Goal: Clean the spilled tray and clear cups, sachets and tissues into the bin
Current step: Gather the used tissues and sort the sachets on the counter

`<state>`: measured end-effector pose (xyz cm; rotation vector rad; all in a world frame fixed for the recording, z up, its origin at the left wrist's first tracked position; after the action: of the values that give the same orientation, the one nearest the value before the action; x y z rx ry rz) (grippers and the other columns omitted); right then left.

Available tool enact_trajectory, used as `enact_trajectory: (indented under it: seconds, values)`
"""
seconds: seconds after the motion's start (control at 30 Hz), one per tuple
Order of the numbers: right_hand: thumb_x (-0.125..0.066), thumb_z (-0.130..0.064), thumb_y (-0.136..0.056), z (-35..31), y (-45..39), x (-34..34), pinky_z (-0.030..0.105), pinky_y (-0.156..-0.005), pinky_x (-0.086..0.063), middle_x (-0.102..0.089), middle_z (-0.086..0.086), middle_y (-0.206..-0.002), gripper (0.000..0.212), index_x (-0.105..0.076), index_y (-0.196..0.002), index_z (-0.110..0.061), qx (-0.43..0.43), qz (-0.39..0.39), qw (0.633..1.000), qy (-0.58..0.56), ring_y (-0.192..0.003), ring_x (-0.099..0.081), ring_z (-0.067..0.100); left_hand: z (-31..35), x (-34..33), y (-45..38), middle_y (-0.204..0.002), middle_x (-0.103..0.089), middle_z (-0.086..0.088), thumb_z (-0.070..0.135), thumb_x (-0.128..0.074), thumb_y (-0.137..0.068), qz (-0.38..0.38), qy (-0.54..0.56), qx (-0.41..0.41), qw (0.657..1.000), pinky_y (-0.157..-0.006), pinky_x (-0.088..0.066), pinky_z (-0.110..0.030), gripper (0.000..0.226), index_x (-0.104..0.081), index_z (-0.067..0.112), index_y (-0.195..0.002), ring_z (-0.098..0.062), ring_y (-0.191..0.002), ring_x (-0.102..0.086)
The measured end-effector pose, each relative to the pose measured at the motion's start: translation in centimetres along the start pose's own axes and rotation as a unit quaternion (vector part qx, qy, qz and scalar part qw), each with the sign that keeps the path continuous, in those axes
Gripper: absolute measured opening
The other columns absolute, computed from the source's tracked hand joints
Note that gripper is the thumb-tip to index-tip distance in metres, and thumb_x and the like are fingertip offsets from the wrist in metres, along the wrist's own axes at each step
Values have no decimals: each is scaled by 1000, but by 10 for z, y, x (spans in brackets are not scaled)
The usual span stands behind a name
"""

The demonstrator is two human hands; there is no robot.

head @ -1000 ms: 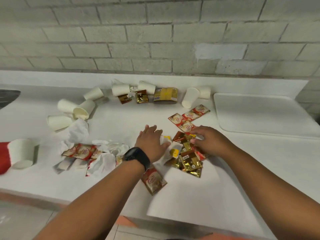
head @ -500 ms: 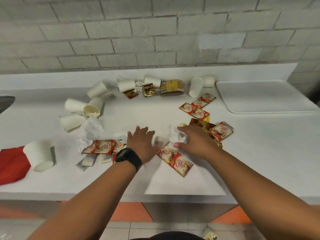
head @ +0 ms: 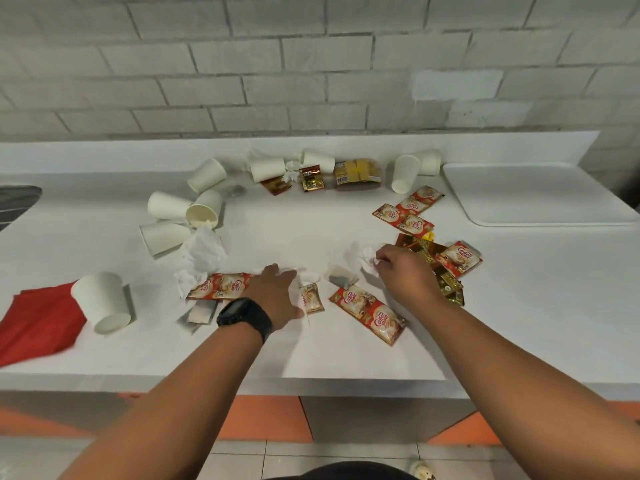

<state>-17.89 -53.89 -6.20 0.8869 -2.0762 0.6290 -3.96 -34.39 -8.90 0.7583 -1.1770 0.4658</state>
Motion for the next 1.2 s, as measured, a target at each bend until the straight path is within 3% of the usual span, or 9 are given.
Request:
enact_trajectory:
  seconds: [0.17, 0.3, 0.37, 0.5, 0.67, 0.8, 0.93, 1.1, 1.2]
  values:
    - [-51, -17, -93, -27, -3, 0, 37, -72, -51, -64, 5, -95, 10, -61, -94, -13, 39, 0, 998, -44, -86, -61, 24, -5, 6, 1, -135, -41, -7, 22, -62, -87, 55, 37, 1, 998, -101, -42, -33, 52, -47, 20, -137, -26, -120, -51]
    - [-47, -16, -94, -29, -5, -3, 30, -58, -40, -56, 1, -81, 6, -46, -88, -18, 2, 4, 994, -107, -71, -53, 18, -10, 10, 1, -119, -53, -7, 13, -53, -91, 92, 39, -6, 995, -89, -44, -29, 34, -57, 20, -124, -26, -109, -56]
    - [-45, -16, -96, -21, -11, 7, 29, -55, -38, -57, 1, -78, 4, -48, -94, -16, -39, 38, 987, -149, -69, -54, 19, -10, 14, 1, -112, -57, -8, 12, -51, -92, 101, 30, -11, 994, -87, -46, -32, 27, -60, 16, -116, -27, -106, -57]
    - [-41, -15, -98, -10, -18, 30, 29, -71, -44, -62, -1, -105, 24, -51, -119, -22, -63, 83, 978, -180, -92, -59, 19, -16, 27, 0, -111, -61, -7, 15, -49, -93, 153, 20, -14, 988, -89, -43, -31, 26, -64, 17, -114, -25, -106, -56]
    - [-40, -2, -93, -26, -7, 12, 28, -83, -43, -61, 9, -120, 35, -58, -122, -11, 42, 14, 997, -57, -109, -57, 25, -9, 40, 0, -99, -66, -11, 19, -53, -91, 171, 48, -53, 983, -85, -42, -30, 22, -71, 8, -97, -25, -97, -58]
    - [-44, -4, -91, -40, 2, -22, 37, -87, -46, -59, 12, -115, 34, -60, -121, -9, 108, -4, 994, 23, -108, -54, 28, -6, 38, 0, -85, -56, -2, 31, -65, -86, 170, 110, -83, 976, -72, -35, -26, 21, -64, 10, -87, -18, -83, -51]
    - [-49, -21, -95, -43, 5, -66, 35, -103, -38, -43, 8, -146, 34, -58, -127, -15, 102, -118, 984, 87, -132, -42, 29, -4, 35, 2, -74, -44, 6, 30, -67, -84, 181, 124, -95, 971, -67, -31, -25, 24, -49, 16, -76, -16, -77, -46]
    - [-54, -27, -90, -41, 0, -75, 37, -84, -45, -60, 7, -117, 29, -59, -116, -14, 80, -125, 981, 127, -113, -53, 29, -6, 27, 5, -74, -41, 10, 16, -67, -83, 180, 176, -104, 962, -60, -25, -23, 21, -46, 15, -78, -16, -74, -44]
    - [-52, -13, -86, -39, -6, -72, 36, -76, -44, -60, 7, -113, 33, -55, -119, -16, 80, -121, 977, 157, -109, -53, 29, -15, 24, 5, -92, -49, 6, 15, -72, -78, 170, 275, -60, 944, -66, -35, -12, 34, -53, 24, -105, -5, -78, -48]
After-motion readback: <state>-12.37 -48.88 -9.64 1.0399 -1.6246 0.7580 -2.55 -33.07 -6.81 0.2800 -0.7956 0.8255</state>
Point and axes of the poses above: each hand's wrist, its own y-axis away from the middle knuckle, its own x-axis out of the back of the hand, z = x × y, the point moved 6 cm from there along -y, towards the middle knuckle
